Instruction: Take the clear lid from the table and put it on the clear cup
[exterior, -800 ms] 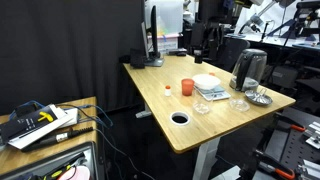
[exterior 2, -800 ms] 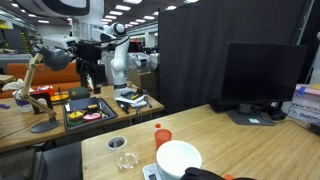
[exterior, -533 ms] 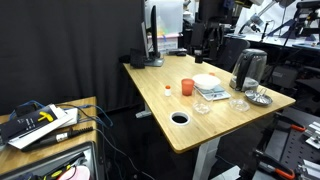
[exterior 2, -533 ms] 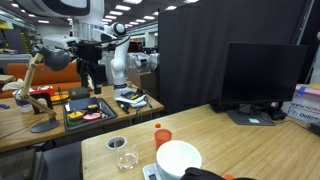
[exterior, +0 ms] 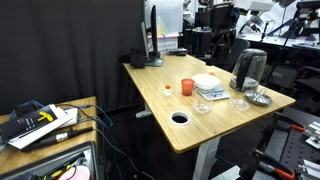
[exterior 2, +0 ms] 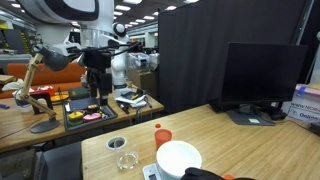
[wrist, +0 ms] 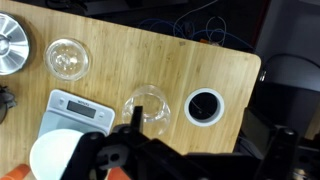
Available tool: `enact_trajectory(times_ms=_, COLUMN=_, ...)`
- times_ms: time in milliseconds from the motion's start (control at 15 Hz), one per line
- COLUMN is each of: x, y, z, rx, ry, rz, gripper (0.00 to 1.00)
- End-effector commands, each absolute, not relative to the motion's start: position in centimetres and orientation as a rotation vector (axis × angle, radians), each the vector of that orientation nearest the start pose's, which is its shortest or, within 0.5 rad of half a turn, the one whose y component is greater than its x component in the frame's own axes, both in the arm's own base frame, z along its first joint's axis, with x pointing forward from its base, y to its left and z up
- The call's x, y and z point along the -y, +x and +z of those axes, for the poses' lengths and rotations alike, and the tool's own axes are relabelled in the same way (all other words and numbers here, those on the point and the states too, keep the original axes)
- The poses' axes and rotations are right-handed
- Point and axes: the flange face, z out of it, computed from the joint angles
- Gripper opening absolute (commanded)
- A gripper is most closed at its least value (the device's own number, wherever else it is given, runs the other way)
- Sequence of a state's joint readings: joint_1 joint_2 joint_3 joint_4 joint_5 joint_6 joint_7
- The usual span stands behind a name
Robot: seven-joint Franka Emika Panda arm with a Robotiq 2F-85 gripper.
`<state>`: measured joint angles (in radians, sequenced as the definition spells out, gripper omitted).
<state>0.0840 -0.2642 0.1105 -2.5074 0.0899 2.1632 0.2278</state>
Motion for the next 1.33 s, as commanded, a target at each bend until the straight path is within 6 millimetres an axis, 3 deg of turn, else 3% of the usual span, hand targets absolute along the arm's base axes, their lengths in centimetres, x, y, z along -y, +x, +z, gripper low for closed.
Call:
enact_trajectory(times_ms=0, x=-5.9, y=40.4, z=36.3, rx=-0.406, ry=-3.087, rz=0.108, gripper=1.00)
enact_trajectory(times_ms=400, x=0.2, y=35.8, z=32.8, rx=-0.810, ry=-2.967, rz=0.260, gripper=1.00)
enact_trajectory(times_ms=467, x=-0.4, y=36.8, z=32.8, rx=-0.729, ry=-3.011, rz=0.283, gripper=1.00)
enact_trajectory(times_ms=1000, x=0.3, y=36.0, z=32.8, rx=-0.782, ry=-2.985, rz=0.282, gripper=1.00)
enact_trajectory(times_ms=1267, x=1.8, y=36.3, z=31.8, rx=-0.933, ry=-2.921, rz=0.267, gripper=1.00)
